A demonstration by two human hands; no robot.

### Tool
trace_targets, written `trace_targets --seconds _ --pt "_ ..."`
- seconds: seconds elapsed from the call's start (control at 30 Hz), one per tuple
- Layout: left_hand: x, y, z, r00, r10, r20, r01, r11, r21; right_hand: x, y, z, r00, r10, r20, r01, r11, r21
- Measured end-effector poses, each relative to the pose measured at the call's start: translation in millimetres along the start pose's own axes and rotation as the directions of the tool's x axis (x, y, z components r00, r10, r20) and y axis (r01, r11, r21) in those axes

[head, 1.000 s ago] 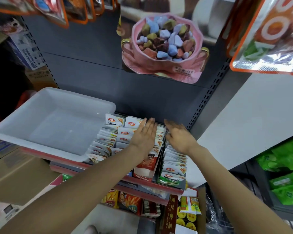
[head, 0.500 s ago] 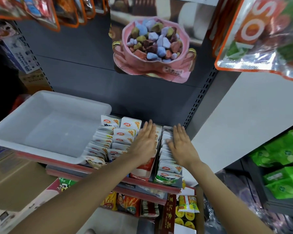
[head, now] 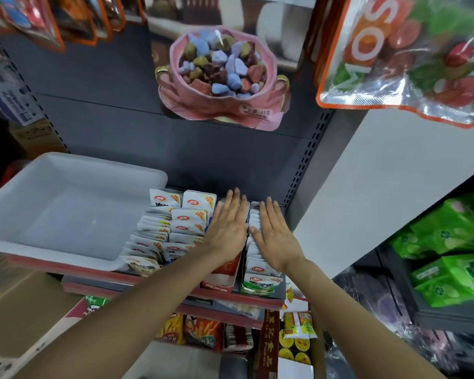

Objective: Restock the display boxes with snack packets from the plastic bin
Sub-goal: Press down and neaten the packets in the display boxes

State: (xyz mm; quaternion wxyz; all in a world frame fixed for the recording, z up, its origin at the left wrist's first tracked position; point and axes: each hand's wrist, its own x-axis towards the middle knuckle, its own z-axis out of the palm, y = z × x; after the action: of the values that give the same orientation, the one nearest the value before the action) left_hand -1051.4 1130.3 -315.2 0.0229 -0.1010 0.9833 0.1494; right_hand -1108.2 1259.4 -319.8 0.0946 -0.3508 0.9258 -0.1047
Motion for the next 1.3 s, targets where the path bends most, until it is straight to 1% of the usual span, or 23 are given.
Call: trace_targets --seconds 0.07,0.13,0.17,0.23,0.33,0.47,0.53,0.6,0.63,0.73,0.83,0.9,1.0,1.1,1.17,1.23,1.3 --pt "-0.9 3.1 1.6 0.997 -0.082 -0.003 0.082 0.996 0.020 -1.6 -2.2 -0.8 0.999 0.051 -0.007 -0.050 0.997 0.059" --pt "2.9 4.6 1.1 0.988 -0.148 0.033 0.149 0.989 -0.026 -3.3 -5.4 -0.8 0.996 0.089 -0.001 -0.088 0.990 0.111" --pt "5.0 5.4 -0.1 0.986 -0.161 0.044 0.163 0.984 -0.073 -4.2 -6.8 -0.9 0.995 0.096 0.008 -0.096 0.987 0.127" --pt "7.6 6.0 -4.1 0.986 -0.164 0.039 0.168 0.961 -0.221 -4.4 -7.4 0.0 0.996 0.090 0.019 -0.091 0.985 0.144" --pt "4.6 0.7 -10.7 0.982 -0.186 0.033 0.182 0.883 -0.432 -4.3 -5.3 -0.1 0.997 0.076 0.023 -0.078 0.984 0.160" --pt "-1.4 -6.7 -20.8 0.980 -0.193 0.044 0.183 0.806 -0.564 -3.5 -5.6 -4.2 0.996 0.076 0.046 -0.083 0.982 0.170" --pt "-6.0 -7.9 -29.2 0.982 -0.181 0.044 0.175 0.818 -0.548 -0.6 -7.3 -10.2 0.999 0.050 0.010 -0.051 0.990 0.130" --pt "-12.1 -7.6 -38.4 0.984 -0.175 0.017 0.162 0.864 -0.478 5.9 -9.8 -19.7 0.999 -0.029 -0.044 0.033 0.995 0.096" --pt "-14.8 -7.4 -43.0 0.984 -0.180 0.011 0.167 0.883 -0.440 9.9 -11.2 -24.8 0.996 -0.078 -0.043 0.082 0.993 0.085" --pt "-17.7 -9.2 -53.9 0.967 -0.247 0.065 0.254 0.897 -0.362 21.6 -16.8 -34.5 0.982 -0.177 0.059 0.177 0.984 0.018" --pt "-14.8 -3.2 -64.0 0.946 -0.295 0.131 0.321 0.906 -0.275 27.2 -21.0 -34.0 0.969 -0.196 0.154 0.214 0.971 -0.110" --pt "-11.1 2.2 -66.6 0.934 -0.316 0.169 0.349 0.908 -0.232 26.9 -21.4 -30.8 0.963 -0.186 0.193 0.218 0.963 -0.159" --pt "-7.1 5.5 -66.8 0.916 -0.345 0.205 0.389 0.888 -0.246 24.3 -22.0 -27.4 0.965 -0.153 0.213 0.195 0.962 -0.192" --pt "-5.3 1.8 -62.9 0.915 -0.347 0.205 0.398 0.856 -0.329 20.6 -26.0 -25.3 0.964 -0.155 0.218 0.204 0.953 -0.223" --pt "-6.0 -2.2 -60.1 0.915 -0.354 0.196 0.403 0.836 -0.373 19.4 -28.1 -24.9 0.963 -0.162 0.215 0.205 0.959 -0.194" --pt "-8.9 -6.4 -57.3 0.922 -0.327 0.206 0.385 0.822 -0.419 21.4 -27.1 -27.7 0.967 -0.163 0.198 0.190 0.974 -0.125" --pt "-15.8 -9.2 -56.5 0.939 -0.276 0.204 0.337 0.853 -0.398 27.2 -25.2 -32.9 0.973 -0.152 0.175 0.164 0.985 -0.053"
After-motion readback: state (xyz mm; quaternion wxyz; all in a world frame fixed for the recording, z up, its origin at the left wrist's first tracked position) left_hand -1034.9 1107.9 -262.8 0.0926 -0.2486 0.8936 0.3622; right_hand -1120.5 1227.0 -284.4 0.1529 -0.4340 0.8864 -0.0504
